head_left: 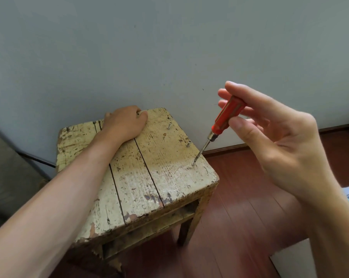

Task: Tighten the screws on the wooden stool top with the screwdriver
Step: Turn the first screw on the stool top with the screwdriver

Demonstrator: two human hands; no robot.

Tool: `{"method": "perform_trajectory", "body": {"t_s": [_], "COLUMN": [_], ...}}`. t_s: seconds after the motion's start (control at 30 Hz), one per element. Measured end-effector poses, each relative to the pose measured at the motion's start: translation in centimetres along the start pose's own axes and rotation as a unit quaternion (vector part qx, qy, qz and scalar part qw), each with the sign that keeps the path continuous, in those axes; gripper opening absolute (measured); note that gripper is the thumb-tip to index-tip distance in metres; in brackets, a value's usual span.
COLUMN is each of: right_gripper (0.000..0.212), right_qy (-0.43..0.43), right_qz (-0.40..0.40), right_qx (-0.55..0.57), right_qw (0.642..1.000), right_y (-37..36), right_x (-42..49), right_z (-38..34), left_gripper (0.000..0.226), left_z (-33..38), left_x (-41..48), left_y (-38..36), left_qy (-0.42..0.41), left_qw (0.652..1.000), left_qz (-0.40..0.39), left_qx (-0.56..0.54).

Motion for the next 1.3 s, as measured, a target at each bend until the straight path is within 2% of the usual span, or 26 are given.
{"method": "perform_trajectory", "body": {"t_s": [0.2, 0.47, 0.6, 0.73, 1.07, 1.3], "right_gripper": [0.041, 0.041, 0.043, 0.044, 0.039, 0.035], "right_qy": [-0.007, 0.003, 0.011, -0.009, -0.011, 0.002], "right_qz": [0.022, 0.116, 0.064, 0.029, 0.064, 0.124], "right_qx": [0.006, -0.034, -0.038, 0.033, 0.047, -0.016], "right_qw": [1.000, 0.993, 0.997, 0.999, 0.997, 0.992], "right_y": [-0.3, -1.7, -0.9, -0.1, -0.4, -1.4], "right_x": [0.2, 0.2, 0.0, -0.1, -0.3, -0.1], "right_z": [-0.5, -0.5, -0.1, -0.1, -0.3, -0.6], "left_gripper": [0.050, 0.052, 0.050, 0.049, 0.050, 0.052], "left_z": [-0.1, -0.1, -0.1, -0.1, 0.0, -0.1], "left_x": [0.1, 0.1, 0.1, 0.0, 0.0, 0.0], "left_y": [-0.1, -0.1, -0.1, 0.0, 0.0, 0.0], "left_qy": [-0.002, -0.002, -0.003, -0.005, -0.002, -0.001], "left_qw": [1.000, 1.000, 1.000, 1.000, 1.000, 1.000], "left_qz": [0.000, -0.003, -0.002, 0.001, -0.002, -0.002], "left_qx": [-0.001, -0.002, -0.002, -0.003, -0.002, 0.001]}}
Point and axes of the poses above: each hand's wrist, its own x-axis towards the middle knuckle, its own y-axis out of the back of the hand, z = x × y, the point moved 1 cm from there along x, towards the middle knuckle, and after that the axes turned 5 degrees about -z, right-handed, at the moved point
